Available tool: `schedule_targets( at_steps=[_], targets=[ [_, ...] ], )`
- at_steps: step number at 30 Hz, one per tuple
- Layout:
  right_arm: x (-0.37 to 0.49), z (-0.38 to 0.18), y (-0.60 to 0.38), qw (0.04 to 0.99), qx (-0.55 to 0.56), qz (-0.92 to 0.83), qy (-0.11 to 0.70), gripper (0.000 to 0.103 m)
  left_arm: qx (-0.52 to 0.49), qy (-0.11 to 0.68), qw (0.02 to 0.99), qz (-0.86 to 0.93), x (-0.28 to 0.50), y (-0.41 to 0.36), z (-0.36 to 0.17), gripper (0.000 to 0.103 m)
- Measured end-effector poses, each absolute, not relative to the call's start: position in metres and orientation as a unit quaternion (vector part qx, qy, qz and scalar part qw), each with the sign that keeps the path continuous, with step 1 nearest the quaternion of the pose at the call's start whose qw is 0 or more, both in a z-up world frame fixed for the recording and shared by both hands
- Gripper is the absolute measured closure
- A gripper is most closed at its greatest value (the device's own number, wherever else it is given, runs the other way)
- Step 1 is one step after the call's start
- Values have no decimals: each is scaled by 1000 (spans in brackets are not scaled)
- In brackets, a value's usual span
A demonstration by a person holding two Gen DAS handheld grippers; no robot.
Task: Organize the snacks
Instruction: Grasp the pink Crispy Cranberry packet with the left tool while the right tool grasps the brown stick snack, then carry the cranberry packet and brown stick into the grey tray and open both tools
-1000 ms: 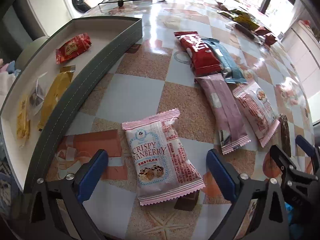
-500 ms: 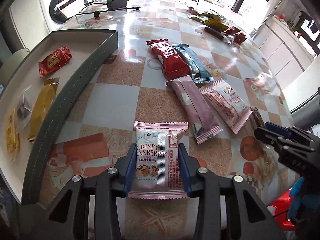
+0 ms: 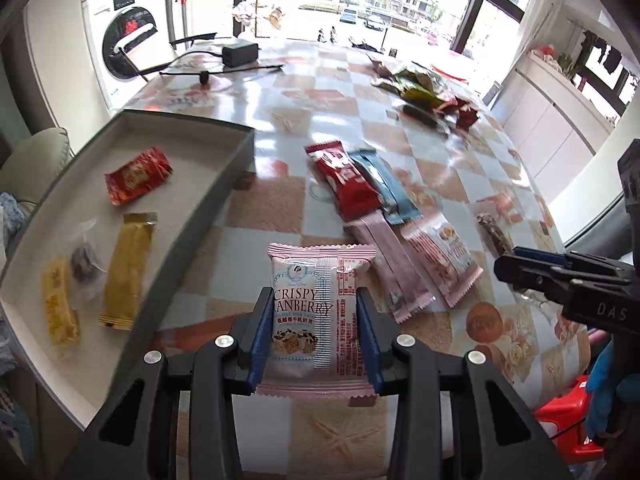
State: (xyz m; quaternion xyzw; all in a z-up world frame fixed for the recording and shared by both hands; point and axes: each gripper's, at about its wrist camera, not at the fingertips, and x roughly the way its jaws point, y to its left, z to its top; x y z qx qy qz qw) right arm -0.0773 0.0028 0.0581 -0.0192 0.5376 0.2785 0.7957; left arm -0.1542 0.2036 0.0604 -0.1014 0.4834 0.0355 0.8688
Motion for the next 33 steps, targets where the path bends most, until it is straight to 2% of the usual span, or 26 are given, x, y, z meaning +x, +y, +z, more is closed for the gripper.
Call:
schedule_targets(
  at_steps=[11,24,26,28,29,30,31,32,33],
  targets=[
    [-78,76,128,775,-52,359,518,61,-138,446,877,115,-169,299,78,60],
    [-74,54,255,748,-73,400,525,60,-192,460,847,185,-186,378,42,60],
    [-72,50,263,746,-79,397,529,60,-193,462,845,187,-186,380,39,56],
    [-69,46,267,743,-86,394,534,59,-190,461,846,187,-185,380,38,43],
    [-68,44,268,742,-89,391,537,57,-188,461,847,187,-185,380,38,38],
    [-68,44,267,742,-91,388,539,41,-187,459,848,188,-185,379,38,31],
    [-68,43,265,744,-92,384,539,28,-185,456,850,187,-185,377,39,30],
    [-68,44,259,751,-92,378,534,7,-182,454,852,186,-186,375,40,30],
    [-68,46,255,758,-92,374,527,5,-177,455,853,185,-184,373,41,29]
  ],
)
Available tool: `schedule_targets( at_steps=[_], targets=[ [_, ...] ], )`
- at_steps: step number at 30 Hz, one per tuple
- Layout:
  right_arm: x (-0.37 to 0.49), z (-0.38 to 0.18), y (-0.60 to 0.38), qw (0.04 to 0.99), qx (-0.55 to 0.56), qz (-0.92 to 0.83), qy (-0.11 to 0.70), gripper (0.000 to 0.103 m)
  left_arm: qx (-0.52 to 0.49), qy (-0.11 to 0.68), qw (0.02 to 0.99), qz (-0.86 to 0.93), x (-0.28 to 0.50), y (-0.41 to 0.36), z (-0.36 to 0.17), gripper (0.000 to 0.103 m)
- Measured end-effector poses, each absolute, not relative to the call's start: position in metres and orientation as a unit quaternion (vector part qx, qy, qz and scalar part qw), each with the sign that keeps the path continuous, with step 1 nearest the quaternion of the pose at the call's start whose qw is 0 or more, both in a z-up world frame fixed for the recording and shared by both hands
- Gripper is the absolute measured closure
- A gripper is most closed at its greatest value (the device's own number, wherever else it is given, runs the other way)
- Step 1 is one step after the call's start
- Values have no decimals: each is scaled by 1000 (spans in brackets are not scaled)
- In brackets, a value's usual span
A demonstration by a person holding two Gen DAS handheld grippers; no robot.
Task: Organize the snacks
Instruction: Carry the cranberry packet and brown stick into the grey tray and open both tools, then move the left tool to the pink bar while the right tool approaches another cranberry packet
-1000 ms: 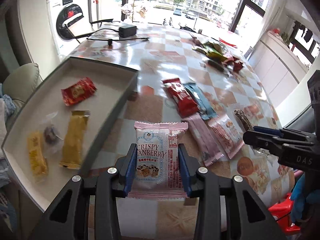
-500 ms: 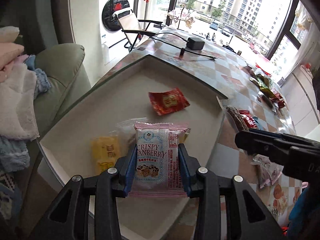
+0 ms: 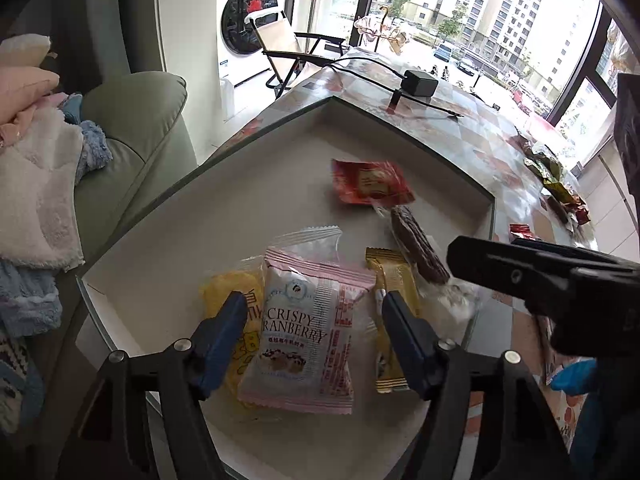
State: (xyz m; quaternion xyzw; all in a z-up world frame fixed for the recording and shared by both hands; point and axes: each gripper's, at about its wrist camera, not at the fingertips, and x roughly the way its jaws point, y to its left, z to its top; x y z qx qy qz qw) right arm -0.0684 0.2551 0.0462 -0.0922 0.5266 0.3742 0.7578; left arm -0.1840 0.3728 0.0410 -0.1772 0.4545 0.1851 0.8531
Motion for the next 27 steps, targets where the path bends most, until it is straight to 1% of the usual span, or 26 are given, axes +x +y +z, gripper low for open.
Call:
schedule_targets(
  at_steps=[3,6,8,13,19,23,27],
  targets=[
    [-68,50,233,770,-106,362,515,5,-158,449,862,177,-183,358,47,29],
    [-64,51,201,787,-118,332,507,5,-124,434,879,153,-181,328,57,24],
    [-58,49,174,797,-116,304,509,5,-106,431,887,127,-179,304,60,24],
    [-40,43,104,812,-95,234,526,5,-77,452,887,54,-166,240,53,23],
    [-29,29,37,813,-91,187,543,5,-93,509,856,23,-140,206,35,23],
    [-28,19,21,810,-100,178,550,5,-134,531,837,18,-122,199,31,23],
    [-24,12,12,807,-92,178,556,5,-128,539,832,23,-112,187,29,23]
  ],
)
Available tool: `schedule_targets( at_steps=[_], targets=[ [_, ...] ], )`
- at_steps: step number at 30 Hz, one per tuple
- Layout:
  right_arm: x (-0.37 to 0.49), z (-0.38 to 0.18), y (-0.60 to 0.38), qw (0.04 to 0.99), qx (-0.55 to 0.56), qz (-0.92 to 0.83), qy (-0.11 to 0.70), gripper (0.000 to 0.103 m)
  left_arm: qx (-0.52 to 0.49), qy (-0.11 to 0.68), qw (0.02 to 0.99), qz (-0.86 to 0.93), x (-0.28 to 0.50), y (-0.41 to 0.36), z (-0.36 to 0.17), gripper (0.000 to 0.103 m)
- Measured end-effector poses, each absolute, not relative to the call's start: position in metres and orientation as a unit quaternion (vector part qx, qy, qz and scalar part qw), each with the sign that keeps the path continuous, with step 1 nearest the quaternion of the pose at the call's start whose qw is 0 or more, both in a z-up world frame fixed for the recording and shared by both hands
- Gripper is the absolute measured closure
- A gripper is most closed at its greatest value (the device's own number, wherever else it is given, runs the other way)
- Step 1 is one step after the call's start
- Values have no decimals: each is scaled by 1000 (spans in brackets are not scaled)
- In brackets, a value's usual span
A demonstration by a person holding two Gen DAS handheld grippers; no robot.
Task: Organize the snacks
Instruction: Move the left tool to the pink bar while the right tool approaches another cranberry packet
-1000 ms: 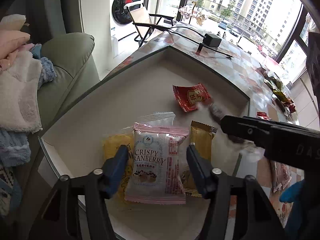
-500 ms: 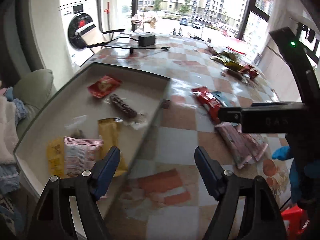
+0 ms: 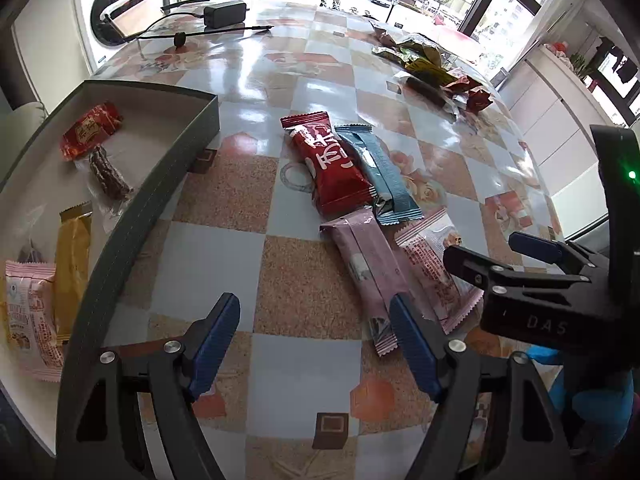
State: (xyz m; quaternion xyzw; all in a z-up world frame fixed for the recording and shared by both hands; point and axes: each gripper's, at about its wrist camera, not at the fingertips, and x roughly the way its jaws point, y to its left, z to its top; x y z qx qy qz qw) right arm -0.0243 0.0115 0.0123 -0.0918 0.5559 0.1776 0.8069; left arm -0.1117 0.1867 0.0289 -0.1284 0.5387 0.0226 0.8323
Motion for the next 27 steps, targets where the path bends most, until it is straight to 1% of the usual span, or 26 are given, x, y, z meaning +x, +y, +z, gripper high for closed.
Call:
schedule_targets(
  at_steps=[4,12,14,16,23,27],
  targets=[
    [-24,10,12,799,-77,205,560,5,-135,534,834,38,-115,188,30,23],
    [-31,-4,43,797,-153,210,546,4,-141,540,827,68,-118,206,29,23],
    [-28,-4,36,800,-146,203,546,4,-140,545,824,62,-113,200,28,23],
    [-24,-6,26,801,-142,190,550,1,-143,552,820,52,-106,192,26,23],
    [-14,-6,-6,805,-127,170,553,1,-148,571,805,57,-83,171,14,22],
    [-16,-5,-9,809,-131,177,545,1,-131,571,807,73,-71,164,13,21]
  ],
)
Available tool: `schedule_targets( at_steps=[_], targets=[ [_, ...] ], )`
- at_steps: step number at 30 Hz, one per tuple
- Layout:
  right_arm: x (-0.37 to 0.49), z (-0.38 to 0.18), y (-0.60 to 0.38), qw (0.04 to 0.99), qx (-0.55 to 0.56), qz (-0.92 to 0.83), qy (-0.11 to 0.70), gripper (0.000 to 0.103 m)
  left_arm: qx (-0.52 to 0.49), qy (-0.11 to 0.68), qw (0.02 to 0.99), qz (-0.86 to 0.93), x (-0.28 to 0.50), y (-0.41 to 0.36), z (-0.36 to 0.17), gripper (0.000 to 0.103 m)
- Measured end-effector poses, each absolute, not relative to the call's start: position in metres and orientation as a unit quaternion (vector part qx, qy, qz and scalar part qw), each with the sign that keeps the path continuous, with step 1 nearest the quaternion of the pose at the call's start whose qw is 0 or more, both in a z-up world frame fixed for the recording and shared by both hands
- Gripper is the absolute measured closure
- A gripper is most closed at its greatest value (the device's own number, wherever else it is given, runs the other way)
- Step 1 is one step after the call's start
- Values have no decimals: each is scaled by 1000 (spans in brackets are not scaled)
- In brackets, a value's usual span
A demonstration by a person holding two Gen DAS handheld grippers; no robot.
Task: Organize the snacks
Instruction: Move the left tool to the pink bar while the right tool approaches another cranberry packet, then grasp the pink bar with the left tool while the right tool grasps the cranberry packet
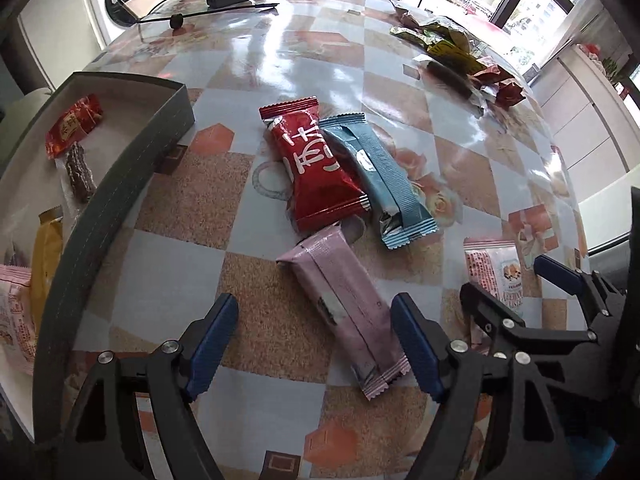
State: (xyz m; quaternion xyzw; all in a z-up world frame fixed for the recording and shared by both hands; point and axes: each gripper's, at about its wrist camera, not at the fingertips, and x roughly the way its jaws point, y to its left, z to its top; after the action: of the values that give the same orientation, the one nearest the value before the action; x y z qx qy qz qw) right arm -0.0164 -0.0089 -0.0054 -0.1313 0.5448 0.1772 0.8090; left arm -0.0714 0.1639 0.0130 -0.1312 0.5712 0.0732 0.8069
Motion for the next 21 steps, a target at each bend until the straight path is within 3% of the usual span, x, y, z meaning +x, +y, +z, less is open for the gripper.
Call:
schedule_targets(
  at_steps=[12,21],
  targets=[
    [-22,-5,-17,822,-115,162,533,0,-44,566,820,68,-76,155,7,18],
    [-24,-5,-14,822,-116,162,533,0,-40,566,821,67,-79,161,8,16]
  ],
)
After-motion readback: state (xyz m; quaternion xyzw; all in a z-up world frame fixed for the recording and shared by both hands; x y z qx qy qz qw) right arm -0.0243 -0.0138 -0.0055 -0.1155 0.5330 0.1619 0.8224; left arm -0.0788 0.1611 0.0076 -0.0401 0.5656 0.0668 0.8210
